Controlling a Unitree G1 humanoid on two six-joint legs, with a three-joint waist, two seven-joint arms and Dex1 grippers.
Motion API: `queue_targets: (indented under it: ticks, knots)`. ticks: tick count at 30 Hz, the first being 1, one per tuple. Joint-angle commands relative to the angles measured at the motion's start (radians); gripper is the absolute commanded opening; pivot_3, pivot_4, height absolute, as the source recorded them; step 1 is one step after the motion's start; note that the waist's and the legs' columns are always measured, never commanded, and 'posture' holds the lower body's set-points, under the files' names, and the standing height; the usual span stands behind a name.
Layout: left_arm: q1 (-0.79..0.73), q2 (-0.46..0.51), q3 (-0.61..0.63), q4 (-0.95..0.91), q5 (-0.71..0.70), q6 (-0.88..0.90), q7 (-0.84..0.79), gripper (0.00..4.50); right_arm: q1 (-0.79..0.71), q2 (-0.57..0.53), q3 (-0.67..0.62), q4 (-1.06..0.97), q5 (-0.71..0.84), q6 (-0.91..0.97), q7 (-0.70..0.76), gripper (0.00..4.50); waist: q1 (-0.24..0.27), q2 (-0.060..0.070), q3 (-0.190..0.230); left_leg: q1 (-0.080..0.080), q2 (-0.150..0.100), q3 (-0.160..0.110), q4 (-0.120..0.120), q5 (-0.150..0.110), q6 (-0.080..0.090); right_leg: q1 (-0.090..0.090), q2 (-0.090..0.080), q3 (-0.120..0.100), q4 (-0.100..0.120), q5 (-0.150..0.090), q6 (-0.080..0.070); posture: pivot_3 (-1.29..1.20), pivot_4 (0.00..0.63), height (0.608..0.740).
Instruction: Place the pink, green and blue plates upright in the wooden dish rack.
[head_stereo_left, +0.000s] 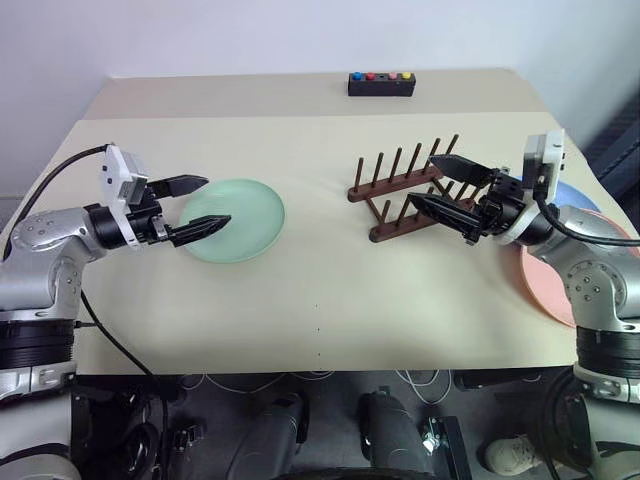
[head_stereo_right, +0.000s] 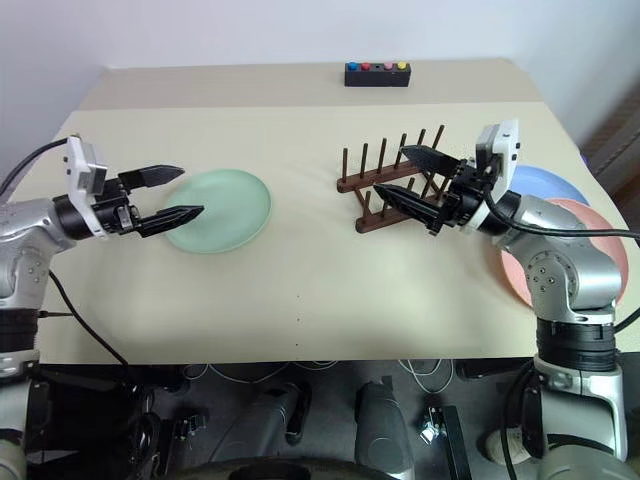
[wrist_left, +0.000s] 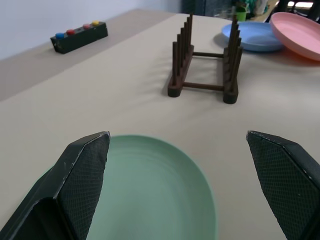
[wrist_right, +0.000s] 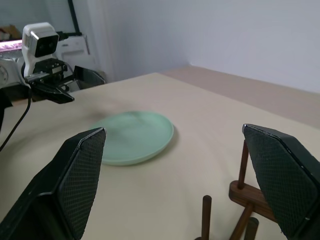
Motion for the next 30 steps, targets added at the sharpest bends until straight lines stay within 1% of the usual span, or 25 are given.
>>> queue_targets:
  ticks: [1,7,11,16,19,23,26,30]
  knots:
    - [-0.053,-0.015,-0.008,0.036,0.01,-0.056,-0.018,4.5,0.02,-0.023,-0.045,-0.073,0.019,0.005,-0.015,4.46,0.001,0.0,0.0,0.0,0.0,0.0,0.0,0.0,0.0,0.0,0.0,0.0,0.0,0.0,0.0,0.0,0.15,0.74]
    - [-0.096,-0.033,-0.016,0.09,0.02,-0.092,-0.029,4.5,0.023,-0.017,-0.047,-0.094,0.031,0.021,-0.041,4.46,-0.003,0.0,0.0,0.0,0.0,0.001,0.0,0.0,0.0,-0.001,0.0,0.0,0.0,0.0,0.0,0.0,0.15,0.74]
    - [-0.067,-0.027,-0.002,0.042,0.014,-0.079,-0.011,4.5,-0.005,-0.009,-0.029,-0.055,0.018,0.007,-0.021,4.46,-0.004,0.0,0.0,0.0,0.001,0.001,0.0,0.0,0.0,-0.001,0.0,0.001,0.0,0.0,0.0,0.0,0.15,0.74]
    - [-0.064,-0.049,-0.019,0.017,0.031,-0.077,0.038,4.5,-0.036,0.006,-0.007,0.0,-0.016,-0.038,0.001,4.46,-0.001,0.0,0.0,0.0,0.001,0.001,0.0,0.0,0.0,-0.001,0.001,0.001,0.0,0.0,0.0,0.0,0.15,0.74]
    - [-0.051,-0.055,-0.028,-0.017,0.022,-0.045,0.058,4.5,-0.03,0.015,-0.008,-0.002,-0.018,-0.055,0.0,4.46,0.0,0.0,0.0,0.0,0.001,0.001,0.0,0.0,0.0,0.0,0.0,0.001,0.0,0.0,0.0,0.0,0.15,0.74]
    - [-0.026,-0.065,-0.058,-0.09,-0.008,0.017,0.036,4.5,-0.026,0.006,-0.027,0.007,-0.02,-0.079,0.011,4.46,-0.001,0.0,0.0,0.0,0.001,0.002,0.0,0.0,0.0,-0.001,0.0,0.001,0.0,0.0,0.0,0.0,0.15,0.74]
    - [-0.053,-0.082,-0.078,-0.079,0.017,0.003,0.045,4.5,-0.039,0.011,-0.023,0.029,-0.031,-0.102,0.019,4.46,0.0,0.0,0.0,0.0,0.001,0.002,0.0,0.0,0.0,0.0,0.001,0.001,0.0,0.0,0.0,0.0,0.15,0.74]
    - [-0.079,-0.088,-0.072,-0.046,0.032,-0.029,0.053,4.5,-0.031,0.02,-0.012,0.013,-0.046,-0.119,0.005,4.46,-0.002,0.0,0.0,0.0,0.001,0.002,0.0,0.0,0.0,-0.001,0.001,0.001,0.0,0.0,0.0,0.0,0.15,0.74]
